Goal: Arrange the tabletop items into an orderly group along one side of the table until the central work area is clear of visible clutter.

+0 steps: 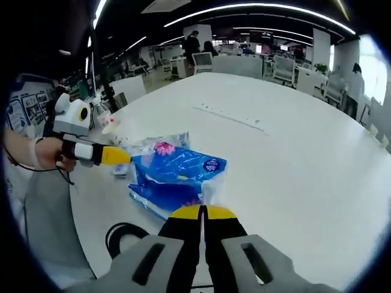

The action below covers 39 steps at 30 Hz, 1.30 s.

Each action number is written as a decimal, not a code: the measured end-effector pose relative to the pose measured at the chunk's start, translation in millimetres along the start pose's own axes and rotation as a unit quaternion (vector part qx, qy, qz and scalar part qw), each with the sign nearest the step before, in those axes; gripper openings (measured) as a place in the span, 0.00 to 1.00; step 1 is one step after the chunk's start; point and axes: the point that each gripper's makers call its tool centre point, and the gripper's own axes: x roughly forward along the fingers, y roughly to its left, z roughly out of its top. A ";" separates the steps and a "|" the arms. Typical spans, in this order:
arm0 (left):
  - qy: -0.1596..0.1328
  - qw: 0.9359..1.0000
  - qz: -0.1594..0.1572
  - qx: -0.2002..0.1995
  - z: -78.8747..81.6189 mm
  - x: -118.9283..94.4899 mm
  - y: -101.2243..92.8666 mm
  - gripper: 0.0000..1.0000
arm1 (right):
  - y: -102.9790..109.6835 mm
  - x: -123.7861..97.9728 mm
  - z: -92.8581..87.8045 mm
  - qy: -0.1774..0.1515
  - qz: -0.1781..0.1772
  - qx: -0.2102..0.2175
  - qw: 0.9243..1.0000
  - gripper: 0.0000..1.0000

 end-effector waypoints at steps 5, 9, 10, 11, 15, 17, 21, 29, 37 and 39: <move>0.012 1.000 -0.008 0.009 -4.3 9.8 -7.4 0.00 | -5.4 -8.3 -10.7 -0.005 -0.008 0.018 1.000 0.00; 0.024 1.000 -0.015 0.014 -7.6 18.2 -11.1 0.00 | -4.9 -12.2 -18.7 -0.005 -0.013 0.030 0.999 0.00; 0.027 0.999 -0.015 0.019 -8.5 20.1 -11.6 0.00 | -5.5 -13.3 -21.7 -0.004 -0.015 0.033 0.999 0.00; 0.027 0.999 -0.014 0.023 -8.0 21.4 -12.0 0.00 | -5.6 -14.1 -23.4 -0.004 -0.016 0.035 0.999 0.00; 0.036 0.999 -0.021 0.029 -11.9 28.8 -18.2 0.00 | -9.6 -17.7 -32.3 -0.002 -0.022 0.045 0.999 0.00; 0.037 0.999 -0.023 0.025 -13.0 32.0 -19.3 0.00 | -11.3 -18.9 -35.5 -0.001 -0.024 0.051 0.998 0.00; 0.044 0.998 -0.025 0.028 -18.6 35.3 -20.7 0.00 | -12.9 -19.3 -42.3 0.001 -0.025 0.060 0.998 0.00; 0.060 0.998 -0.017 0.019 -34.5 42.2 -10.6 0.00 | -19.5 -9.8 -61.0 0.007 -0.025 0.087 0.996 0.00; 0.066 0.998 -0.013 0.011 -44.3 47.0 -7.1 0.00 | -18.6 -4.6 -70.7 0.013 -0.022 0.099 0.995 0.00; 0.068 0.998 -0.012 0.010 -45.8 47.7 -5.6 0.00 | -19.4 -3.5 -73.3 0.014 -0.022 0.101 0.995 0.00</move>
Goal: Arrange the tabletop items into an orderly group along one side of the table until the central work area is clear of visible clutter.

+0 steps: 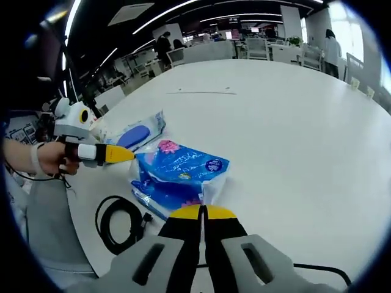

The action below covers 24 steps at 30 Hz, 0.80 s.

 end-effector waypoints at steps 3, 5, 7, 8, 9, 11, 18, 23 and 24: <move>0.002 1.000 0.002 -0.003 -2.7 0.5 2.4 0.00 | -0.9 1.2 -2.4 0.002 0.001 0.004 1.000 0.00; 0.004 1.000 0.003 -0.005 -4.8 1.1 3.5 0.00 | -1.2 2.0 -3.6 0.004 0.001 0.004 1.000 0.00; 0.003 1.000 0.005 -0.008 -5.1 2.1 5.4 0.00 | -0.6 2.6 -3.7 0.003 0.003 0.008 1.000 0.00; 0.003 1.000 0.006 -0.010 -5.1 2.5 6.3 0.00 | -0.5 2.8 -3.6 0.003 0.003 0.010 1.000 0.00; 0.004 1.000 0.005 -0.012 -5.7 3.5 6.3 0.00 | -0.8 3.4 -3.6 0.002 0.002 0.008 1.000 0.00; 0.006 1.000 0.007 -0.007 -6.6 3.9 7.1 0.00 | -0.5 4.0 -5.2 0.005 0.003 0.006 1.000 0.00; 0.006 1.000 0.011 -0.015 -8.5 5.3 10.5 0.00 | -2.9 5.4 -4.8 0.000 0.001 0.010 1.000 0.00; 0.007 1.000 0.010 -0.019 -9.6 6.4 10.6 0.00 | -2.7 6.2 -5.2 0.003 -0.001 0.002 1.000 0.00; 0.007 1.000 0.011 -0.021 -10.0 6.7 11.2 0.00 | -3.3 6.4 -5.2 0.003 -0.002 0.002 1.000 0.00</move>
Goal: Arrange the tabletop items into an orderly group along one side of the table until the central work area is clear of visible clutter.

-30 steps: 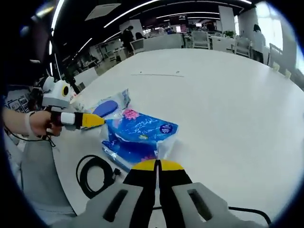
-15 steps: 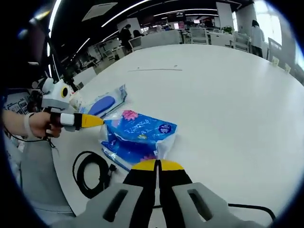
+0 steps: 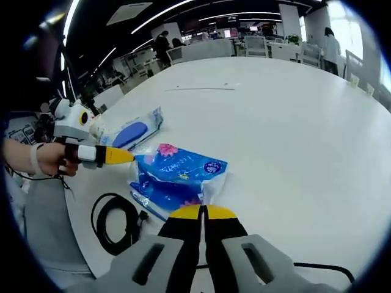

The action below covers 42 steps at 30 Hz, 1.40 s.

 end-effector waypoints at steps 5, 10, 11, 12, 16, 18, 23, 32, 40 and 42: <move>-0.003 1.000 0.000 -0.002 0.0 0.0 0.7 0.00 | -0.7 0.2 -1.3 0.002 0.001 -0.001 1.000 0.00; -0.007 1.000 0.002 -0.001 0.9 0.6 1.9 0.00 | -2.7 0.0 -5.7 0.007 -0.001 -0.011 1.000 0.02; -0.007 1.000 0.003 -0.001 0.8 0.2 2.2 0.01 | -2.9 -0.6 -6.3 0.007 -0.002 -0.012 1.000 0.02; -0.008 1.000 0.003 0.000 0.9 -0.3 2.4 0.02 | -3.7 -1.3 -6.6 0.006 -0.003 -0.012 1.000 0.03; -0.014 1.000 0.002 -0.001 2.1 -4.0 3.8 0.06 | -4.9 -3.2 -9.2 0.007 -0.001 -0.009 1.000 0.11; -0.030 0.999 -0.003 -0.013 5.9 -8.9 1.4 0.10 | -5.4 -5.7 -10.5 0.006 -0.004 -0.012 1.000 0.15; -0.046 0.999 -0.019 0.014 8.6 -24.3 -7.3 0.16 | -4.0 -11.8 -10.1 -0.003 -0.006 -0.014 1.000 0.20; -0.071 0.997 -0.040 0.015 13.8 -74.6 -24.4 0.52 | -3.0 -20.4 -3.9 -0.018 -0.004 -0.003 1.000 0.36; -0.076 0.996 -0.031 -0.038 5.0 -118.2 -17.0 0.70 | 11.1 -25.0 8.6 -0.007 0.006 -0.032 0.999 0.40; -0.084 0.995 -0.023 -0.046 5.0 -127.1 -9.9 0.71 | 13.8 -26.8 14.3 -0.007 0.006 -0.039 0.999 0.41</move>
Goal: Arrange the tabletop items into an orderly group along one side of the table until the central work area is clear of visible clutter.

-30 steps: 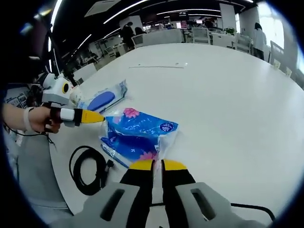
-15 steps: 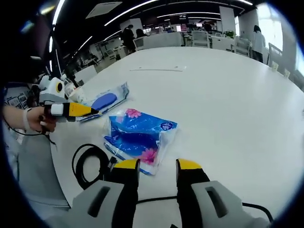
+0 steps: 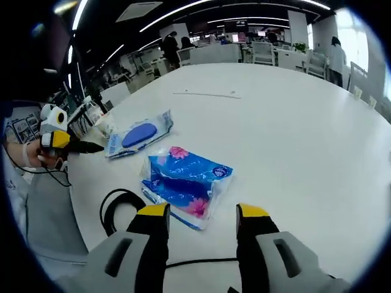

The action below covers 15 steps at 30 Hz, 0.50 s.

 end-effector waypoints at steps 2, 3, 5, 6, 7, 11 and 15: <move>-0.003 1.000 0.005 -0.012 0.4 -8.1 4.8 0.72 | 1.8 -1.5 7.1 -0.002 0.000 -0.006 1.000 0.41; -0.007 1.000 0.006 -0.014 1.3 -10.7 6.5 0.72 | 3.2 -1.8 10.1 -0.002 0.001 -0.008 1.000 0.41; -0.011 1.000 0.013 -0.023 1.4 -15.8 11.4 0.73 | 6.9 -2.4 18.3 -0.003 0.003 -0.019 1.000 0.41; -0.010 0.999 0.017 -0.030 0.1 -19.6 14.7 0.73 | 8.1 -2.3 21.6 -0.003 0.004 -0.021 1.000 0.41; -0.019 0.999 0.021 -0.043 1.6 -21.6 16.9 0.73 | 10.5 -1.9 26.4 -0.002 0.005 -0.025 1.000 0.41; -0.026 0.998 0.034 -0.051 3.8 -29.8 28.1 0.74 | 17.9 3.1 39.6 0.001 0.013 -0.043 0.999 0.41; -0.039 0.997 0.040 -0.055 8.0 -36.2 33.6 0.73 | 25.7 8.6 50.8 0.004 0.025 -0.060 0.998 0.41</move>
